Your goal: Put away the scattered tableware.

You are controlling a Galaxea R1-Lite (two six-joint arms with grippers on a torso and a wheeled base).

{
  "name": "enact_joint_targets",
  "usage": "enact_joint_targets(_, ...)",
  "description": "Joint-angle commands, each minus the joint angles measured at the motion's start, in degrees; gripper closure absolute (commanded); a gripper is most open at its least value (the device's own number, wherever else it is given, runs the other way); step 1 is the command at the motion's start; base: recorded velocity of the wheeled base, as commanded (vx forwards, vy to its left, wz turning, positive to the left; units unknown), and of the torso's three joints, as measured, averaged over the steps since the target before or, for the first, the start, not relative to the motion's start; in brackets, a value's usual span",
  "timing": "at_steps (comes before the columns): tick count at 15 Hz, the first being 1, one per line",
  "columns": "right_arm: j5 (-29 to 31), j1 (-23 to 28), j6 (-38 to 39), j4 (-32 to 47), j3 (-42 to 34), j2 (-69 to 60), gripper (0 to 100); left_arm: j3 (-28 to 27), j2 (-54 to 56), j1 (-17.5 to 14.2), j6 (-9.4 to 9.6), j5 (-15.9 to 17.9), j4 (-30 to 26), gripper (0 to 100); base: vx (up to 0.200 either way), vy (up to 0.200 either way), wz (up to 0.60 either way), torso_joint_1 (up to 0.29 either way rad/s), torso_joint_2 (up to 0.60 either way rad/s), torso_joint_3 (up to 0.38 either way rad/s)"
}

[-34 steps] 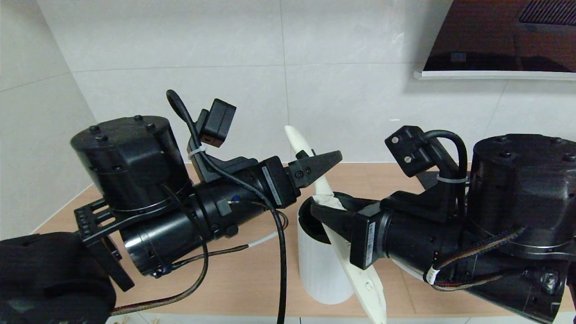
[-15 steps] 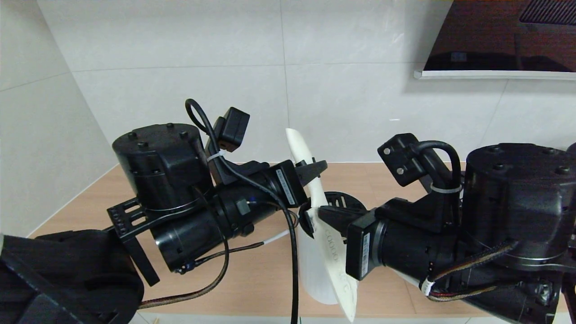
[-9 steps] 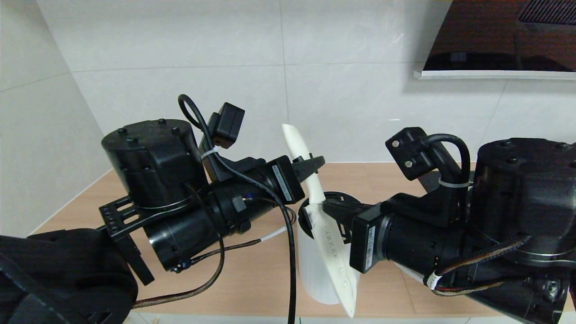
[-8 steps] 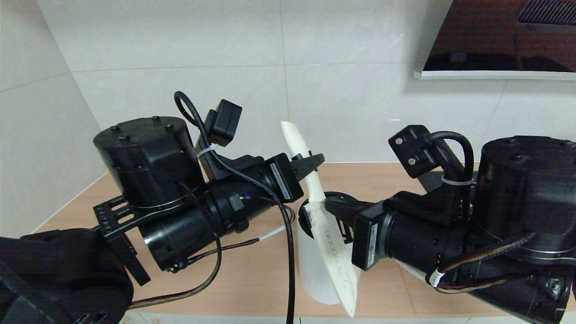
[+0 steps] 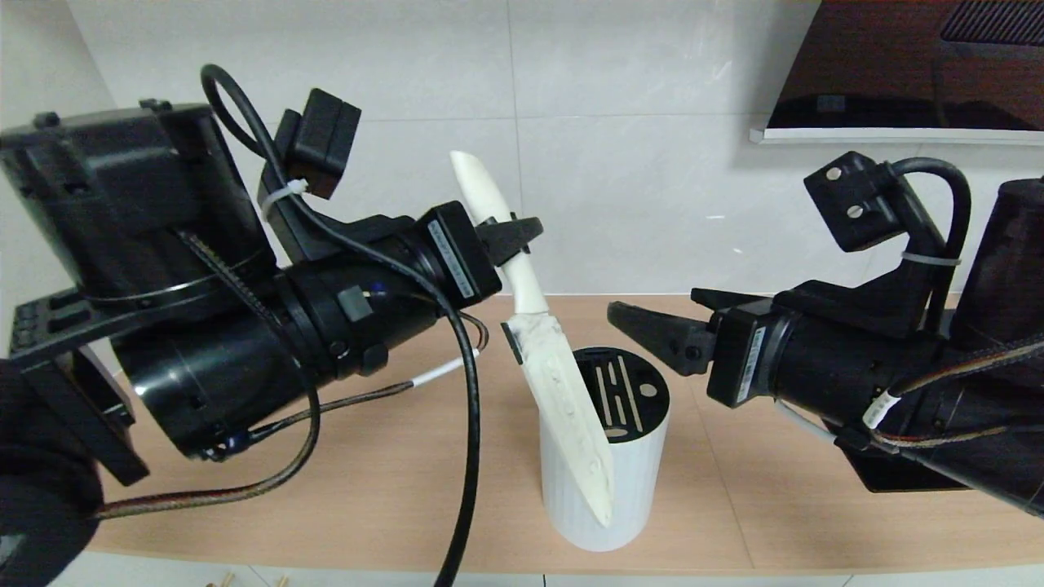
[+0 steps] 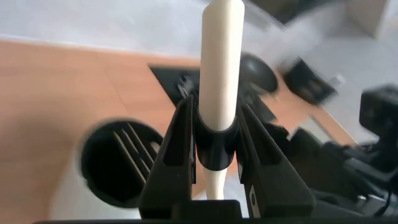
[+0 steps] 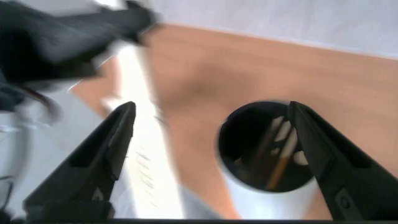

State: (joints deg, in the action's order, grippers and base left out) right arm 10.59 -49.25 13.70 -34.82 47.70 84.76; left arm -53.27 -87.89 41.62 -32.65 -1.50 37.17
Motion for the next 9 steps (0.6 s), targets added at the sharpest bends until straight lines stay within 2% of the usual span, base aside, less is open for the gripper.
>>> enact_joint_targets(1,-0.05,3.02,-0.52,0.28,-0.07,-2.41,0,-6.76,0.27,-0.49,3.12,-2.90,-3.68,100,0.000,0.000,0.00,0.000,0.00,0.000)
enact_joint_targets(2,-0.05,4.87,-1.05,0.28,-0.42,-3.29,0,-10.98,-1.05,-0.49,4.61,-4.92,-7.29,100,0.000,0.000,0.00,0.000,0.00,0.000)
enact_joint_targets(4,-0.05,7.24,-1.49,0.36,-0.86,-4.78,0,-16.51,-3.25,-0.49,6.98,-11.33,-12.21,100,0.000,0.000,0.00,0.000,0.00,0.000)
enact_joint_targets(6,0.04,8.03,-2.19,0.36,-1.12,-5.13,0,-16.78,-5.27,-0.31,6.98,-15.46,-12.12,100,0.000,0.000,0.00,0.000,0.00,0.000)
enact_joint_targets(7,0.04,8.56,-2.54,0.36,-1.30,-5.13,0,-17.04,-6.24,0.04,7.16,-16.25,-11.94,100,0.000,0.000,0.00,0.000,0.00,0.000)
enact_joint_targets(9,0.04,9.08,-3.51,0.36,-1.73,-4.52,0,-16.95,-7.38,0.31,8.83,-19.77,-9.22,100,0.000,0.000,0.00,0.000,0.00,0.000)
